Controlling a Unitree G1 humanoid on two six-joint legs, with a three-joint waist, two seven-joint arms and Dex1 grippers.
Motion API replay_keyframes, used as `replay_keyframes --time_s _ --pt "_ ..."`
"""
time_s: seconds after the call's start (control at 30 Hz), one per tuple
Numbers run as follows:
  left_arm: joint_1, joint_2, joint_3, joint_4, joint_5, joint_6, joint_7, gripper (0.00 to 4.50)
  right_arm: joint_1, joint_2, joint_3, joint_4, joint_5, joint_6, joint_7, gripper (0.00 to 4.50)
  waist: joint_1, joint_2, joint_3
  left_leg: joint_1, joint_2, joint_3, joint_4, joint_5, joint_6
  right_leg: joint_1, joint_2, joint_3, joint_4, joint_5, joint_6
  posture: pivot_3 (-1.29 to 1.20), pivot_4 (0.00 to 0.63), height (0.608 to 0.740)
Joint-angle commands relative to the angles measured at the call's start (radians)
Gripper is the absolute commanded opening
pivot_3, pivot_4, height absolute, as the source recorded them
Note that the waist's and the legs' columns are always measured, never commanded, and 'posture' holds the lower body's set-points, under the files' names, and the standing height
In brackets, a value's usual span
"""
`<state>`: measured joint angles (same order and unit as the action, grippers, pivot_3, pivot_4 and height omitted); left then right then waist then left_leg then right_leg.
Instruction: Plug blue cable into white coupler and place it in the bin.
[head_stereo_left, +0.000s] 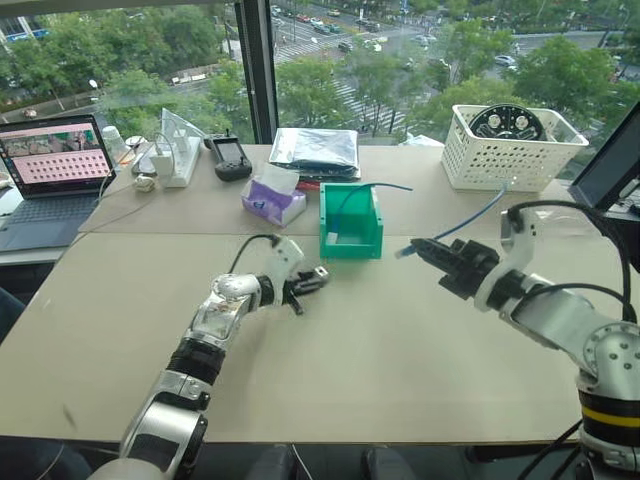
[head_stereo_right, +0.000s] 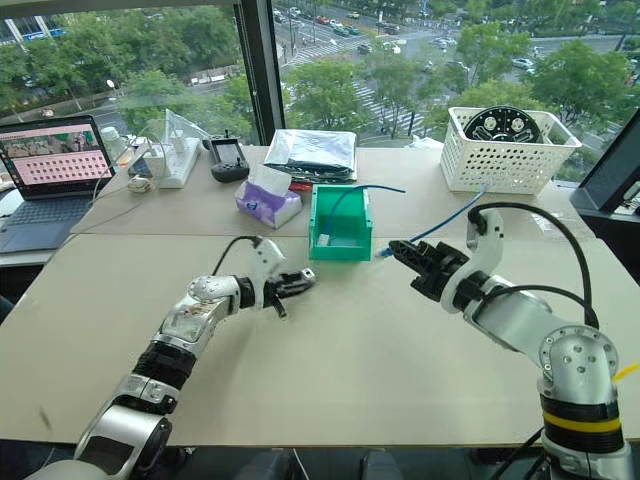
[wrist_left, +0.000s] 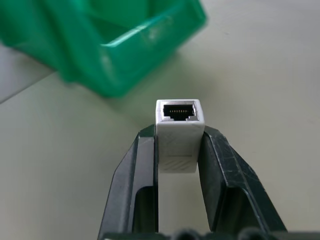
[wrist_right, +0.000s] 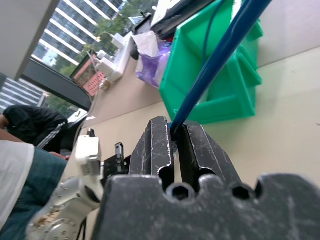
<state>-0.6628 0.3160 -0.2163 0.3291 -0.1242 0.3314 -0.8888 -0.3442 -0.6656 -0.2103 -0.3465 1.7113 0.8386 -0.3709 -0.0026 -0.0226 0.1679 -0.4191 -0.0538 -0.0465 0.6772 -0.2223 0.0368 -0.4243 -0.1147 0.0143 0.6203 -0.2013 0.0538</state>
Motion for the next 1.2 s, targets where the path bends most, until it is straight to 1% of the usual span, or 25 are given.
replay_keyframes --time_s 0.03,0.07,0.13,0.27,0.4,0.6,0.8,1.07,1.2 --pt "-0.052 -0.021 -0.032 -0.084 -0.007 0.135 -0.002 0.62 0.013 -0.004 0.003 -0.078 -0.044 -0.009 0.015 0.00 -0.001 0.000 0.000 0.000 0.000 0.000 0.000 0.000 0.000 0.000 0.000 0.000 0.000 0.000 0.000 0.00 0.150 0.728" --pt "-0.059 -0.026 -0.040 -0.093 -0.005 0.161 -0.002 0.62 0.019 -0.001 0.007 -0.085 -0.055 -0.011 0.014 0.00 -0.001 0.000 0.000 0.000 0.000 0.000 0.001 0.000 0.000 0.000 0.000 0.000 0.000 0.000 0.000 0.00 0.150 0.728" --pt "-0.082 -0.047 -0.097 -0.134 0.006 0.244 -0.016 0.62 0.043 0.021 0.026 -0.109 -0.093 -0.019 0.008 0.00 -0.001 0.000 0.000 0.001 0.000 0.000 0.001 0.000 0.000 0.001 0.001 0.000 0.000 0.000 0.000 0.00 0.150 0.728" --pt "-0.132 -0.109 -0.168 -0.124 0.045 0.366 0.036 0.62 0.084 0.082 0.073 -0.127 -0.185 -0.030 0.008 0.00 0.001 0.000 0.000 0.001 0.000 0.000 0.001 0.000 0.000 0.001 0.001 0.000 0.000 0.000 0.001 0.00 0.150 0.728" --pt "-0.128 -0.126 -0.260 -0.169 0.074 0.428 0.027 0.62 0.117 0.133 0.107 -0.144 -0.286 -0.034 -0.003 0.00 -0.002 0.000 0.000 0.001 0.000 0.000 0.001 0.000 0.000 0.001 0.001 0.000 -0.001 0.000 0.001 0.00 0.150 0.728" --pt "-0.105 -0.112 -0.284 -0.251 0.049 0.498 0.012 0.62 0.146 0.175 0.103 -0.152 -0.357 -0.031 0.008 0.00 -0.005 0.000 0.000 0.002 0.000 0.000 0.001 0.000 0.000 0.001 0.001 0.000 0.000 0.000 0.001 0.00 0.150 0.728" --pt "-0.097 -0.103 -0.295 -0.278 0.038 0.524 0.014 0.62 0.157 0.190 0.103 -0.145 -0.393 -0.011 0.025 0.00 -0.005 0.000 0.000 0.002 0.000 0.000 0.001 0.000 0.000 0.001 0.001 0.001 0.000 0.000 0.001 0.00 0.150 0.728" --pt "-0.072 -0.093 -0.302 -0.294 0.026 0.547 0.017 0.62 0.229 0.187 0.116 -0.188 -0.371 0.030 0.036 0.00 -0.005 0.000 0.000 0.003 0.000 0.000 0.001 0.000 0.000 0.002 0.001 0.001 0.000 0.000 0.001 0.00 0.150 0.728" --pt "-0.070 -0.093 -0.310 -0.301 0.027 0.549 0.018 0.62 0.242 0.183 0.117 -0.199 -0.361 0.039 0.042 0.00 -0.007 0.000 0.000 0.004 0.000 0.000 0.001 0.000 0.000 0.003 0.001 0.001 0.000 -0.001 0.002 0.00 0.150 0.728"
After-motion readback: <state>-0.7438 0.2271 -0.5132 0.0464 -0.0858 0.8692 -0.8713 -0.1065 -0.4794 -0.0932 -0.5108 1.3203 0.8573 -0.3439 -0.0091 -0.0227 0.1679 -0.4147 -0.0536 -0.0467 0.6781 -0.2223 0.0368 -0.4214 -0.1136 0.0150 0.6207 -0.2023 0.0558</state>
